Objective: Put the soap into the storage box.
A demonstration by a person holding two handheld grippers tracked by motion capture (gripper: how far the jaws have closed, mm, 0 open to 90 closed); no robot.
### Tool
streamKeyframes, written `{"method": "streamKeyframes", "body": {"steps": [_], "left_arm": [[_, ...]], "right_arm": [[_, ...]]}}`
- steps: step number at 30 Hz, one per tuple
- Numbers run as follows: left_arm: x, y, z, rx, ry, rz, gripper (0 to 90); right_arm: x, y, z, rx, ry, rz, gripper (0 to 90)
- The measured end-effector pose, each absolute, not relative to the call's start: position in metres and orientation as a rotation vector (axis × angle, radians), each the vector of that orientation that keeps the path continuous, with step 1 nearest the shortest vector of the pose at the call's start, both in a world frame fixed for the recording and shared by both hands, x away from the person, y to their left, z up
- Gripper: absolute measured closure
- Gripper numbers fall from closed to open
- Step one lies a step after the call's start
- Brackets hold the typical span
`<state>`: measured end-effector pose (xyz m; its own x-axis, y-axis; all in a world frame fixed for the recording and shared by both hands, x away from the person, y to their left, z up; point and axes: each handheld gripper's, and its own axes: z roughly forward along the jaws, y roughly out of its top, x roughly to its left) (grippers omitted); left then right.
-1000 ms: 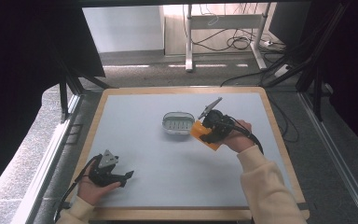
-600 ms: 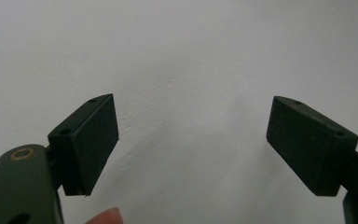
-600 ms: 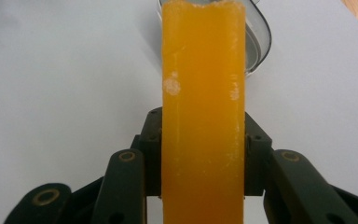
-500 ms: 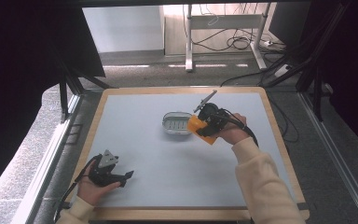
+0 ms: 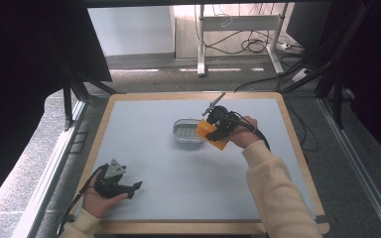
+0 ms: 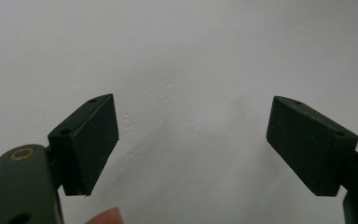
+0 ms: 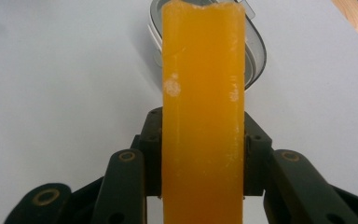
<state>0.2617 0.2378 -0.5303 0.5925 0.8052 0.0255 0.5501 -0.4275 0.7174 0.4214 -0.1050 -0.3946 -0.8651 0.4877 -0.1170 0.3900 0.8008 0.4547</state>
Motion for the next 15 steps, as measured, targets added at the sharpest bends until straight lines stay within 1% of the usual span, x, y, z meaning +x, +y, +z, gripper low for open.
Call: {"method": "streamKeyframes", "body": {"steps": [15], "left_arm": [[0.262,0.239,-0.531,2.142,1.071,0.482,16.7]], "right_arm": [[0.436,-0.095,-0.400,0.663,2.785,0.615,61.7]]}}
